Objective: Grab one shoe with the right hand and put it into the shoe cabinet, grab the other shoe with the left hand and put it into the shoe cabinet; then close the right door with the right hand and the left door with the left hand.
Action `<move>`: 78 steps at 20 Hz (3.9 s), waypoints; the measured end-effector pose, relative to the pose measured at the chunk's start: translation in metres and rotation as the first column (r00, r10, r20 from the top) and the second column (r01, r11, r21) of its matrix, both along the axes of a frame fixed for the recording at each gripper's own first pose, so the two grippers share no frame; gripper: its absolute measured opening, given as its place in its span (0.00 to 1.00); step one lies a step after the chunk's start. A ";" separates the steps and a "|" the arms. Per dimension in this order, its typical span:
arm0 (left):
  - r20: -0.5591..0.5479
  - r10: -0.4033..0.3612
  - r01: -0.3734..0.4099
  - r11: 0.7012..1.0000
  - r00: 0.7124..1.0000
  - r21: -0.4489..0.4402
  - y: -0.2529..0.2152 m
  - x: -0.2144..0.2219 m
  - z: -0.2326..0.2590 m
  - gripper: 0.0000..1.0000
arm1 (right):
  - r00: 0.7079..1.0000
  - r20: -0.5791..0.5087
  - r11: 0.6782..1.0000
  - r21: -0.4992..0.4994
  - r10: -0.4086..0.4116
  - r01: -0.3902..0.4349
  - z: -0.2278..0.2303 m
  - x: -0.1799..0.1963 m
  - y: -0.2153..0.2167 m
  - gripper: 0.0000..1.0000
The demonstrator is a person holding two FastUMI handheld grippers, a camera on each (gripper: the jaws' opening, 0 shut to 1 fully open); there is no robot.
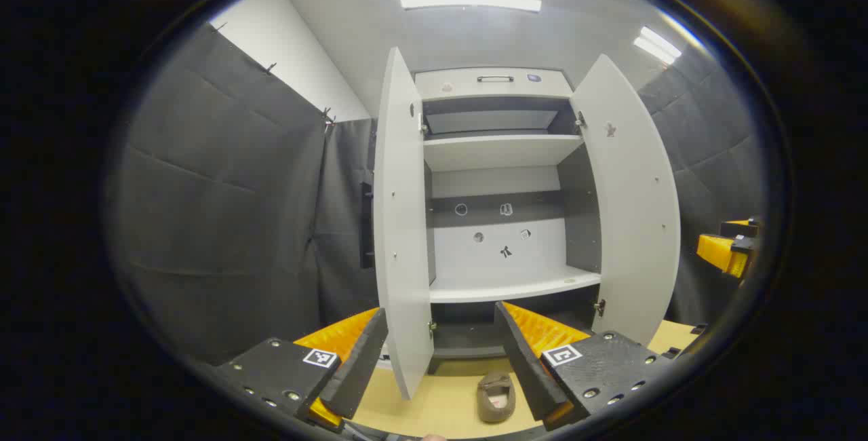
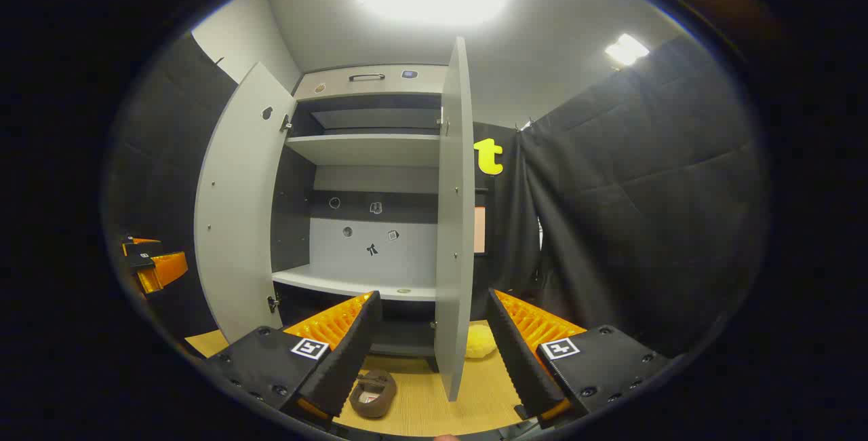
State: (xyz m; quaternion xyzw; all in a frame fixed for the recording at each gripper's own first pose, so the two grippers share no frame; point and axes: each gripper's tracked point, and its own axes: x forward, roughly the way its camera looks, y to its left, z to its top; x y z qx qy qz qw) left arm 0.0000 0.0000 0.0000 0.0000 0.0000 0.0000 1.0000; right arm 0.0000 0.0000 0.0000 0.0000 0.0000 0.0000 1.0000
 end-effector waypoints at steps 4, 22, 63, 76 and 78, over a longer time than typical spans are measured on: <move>0.003 0.004 -0.004 1.000 1.000 0.000 0.001 0.000 0.000 1.00 | 1.000 0.005 1.000 -0.003 -0.007 0.007 0.003 0.001 -0.003 0.96; 0.025 0.002 -0.002 0.999 1.000 0.032 -0.014 0.010 0.010 1.00 | 0.999 -0.022 0.998 -0.044 0.048 -0.049 -0.011 0.018 0.002 0.98; -0.011 0.248 -0.245 0.964 0.969 0.101 0.085 0.061 -0.024 0.93 | 0.607 -0.712 0.919 0.142 0.353 -0.368 -0.333 0.117 0.178 0.96; -0.027 0.308 -0.303 0.946 0.951 0.114 0.116 0.057 -0.032 1.00 | 0.429 -0.863 0.927 0.108 0.267 -0.359 -0.414 0.106 0.191 0.70; -0.029 0.312 -0.307 0.945 0.950 0.117 0.117 0.056 -0.032 1.00 | 0.435 -0.871 0.937 0.075 0.228 -0.342 -0.424 0.112 0.187 0.60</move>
